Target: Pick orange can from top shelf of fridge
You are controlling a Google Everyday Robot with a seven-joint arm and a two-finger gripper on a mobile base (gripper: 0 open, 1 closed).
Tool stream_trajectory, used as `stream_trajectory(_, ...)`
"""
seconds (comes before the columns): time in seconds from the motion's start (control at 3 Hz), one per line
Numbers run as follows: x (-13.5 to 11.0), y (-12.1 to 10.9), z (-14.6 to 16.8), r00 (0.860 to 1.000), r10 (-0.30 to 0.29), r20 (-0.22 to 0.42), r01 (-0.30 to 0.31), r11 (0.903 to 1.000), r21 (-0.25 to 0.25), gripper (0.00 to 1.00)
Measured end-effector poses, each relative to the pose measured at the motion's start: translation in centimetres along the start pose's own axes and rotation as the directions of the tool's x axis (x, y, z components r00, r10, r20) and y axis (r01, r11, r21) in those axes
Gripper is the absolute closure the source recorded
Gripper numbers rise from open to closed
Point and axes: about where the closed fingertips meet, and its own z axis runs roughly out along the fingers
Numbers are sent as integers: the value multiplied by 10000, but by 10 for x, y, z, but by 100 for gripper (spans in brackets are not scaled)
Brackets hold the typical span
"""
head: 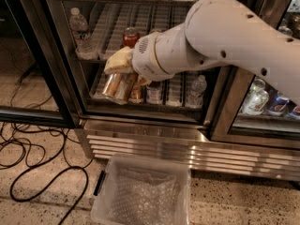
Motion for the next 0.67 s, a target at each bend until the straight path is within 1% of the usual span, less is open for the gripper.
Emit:
stream_trajectory(0.33,39,12,-4,9971,537,-534,-556,9979,-347,100)
stream_trajectory(0.67,70,22,-12,9915,976,-856,-1022,9935,-510,100)
